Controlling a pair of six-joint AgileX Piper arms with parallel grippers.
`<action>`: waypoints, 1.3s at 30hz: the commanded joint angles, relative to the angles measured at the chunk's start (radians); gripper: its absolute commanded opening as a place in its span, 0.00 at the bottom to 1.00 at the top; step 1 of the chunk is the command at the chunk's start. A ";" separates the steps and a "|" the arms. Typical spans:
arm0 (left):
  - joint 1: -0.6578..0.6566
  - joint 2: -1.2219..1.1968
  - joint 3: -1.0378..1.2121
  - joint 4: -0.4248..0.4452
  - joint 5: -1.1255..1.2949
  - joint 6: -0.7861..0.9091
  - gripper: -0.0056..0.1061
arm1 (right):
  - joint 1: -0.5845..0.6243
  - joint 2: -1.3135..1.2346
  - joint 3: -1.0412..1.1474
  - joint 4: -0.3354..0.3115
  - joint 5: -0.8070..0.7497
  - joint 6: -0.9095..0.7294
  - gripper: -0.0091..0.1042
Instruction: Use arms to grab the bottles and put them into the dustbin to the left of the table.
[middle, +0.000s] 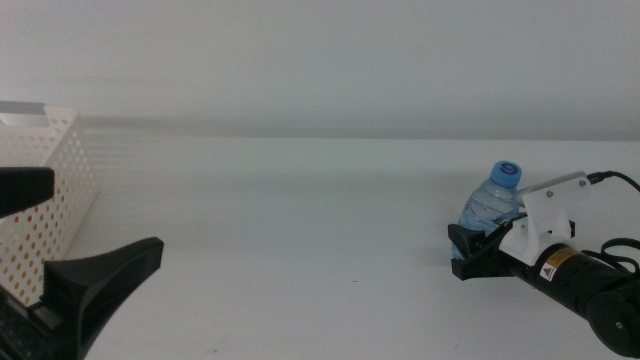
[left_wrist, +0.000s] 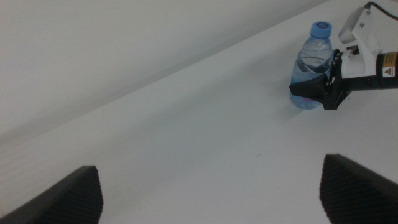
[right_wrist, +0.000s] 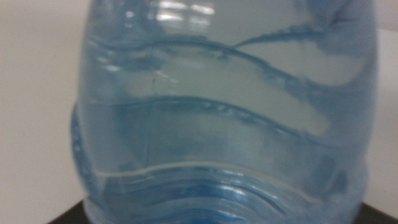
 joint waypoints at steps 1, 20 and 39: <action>-0.009 -0.002 0.005 0.000 -0.017 -0.005 0.89 | 0.001 -0.006 -0.001 -0.010 -0.002 0.027 0.13; -0.009 -0.002 0.005 0.000 -0.017 -0.005 0.89 | 0.284 -0.135 -0.560 -0.168 0.745 0.196 0.06; -0.009 -0.002 0.005 0.000 -0.017 -0.005 0.89 | 0.534 0.320 -0.960 -0.168 0.601 0.211 0.06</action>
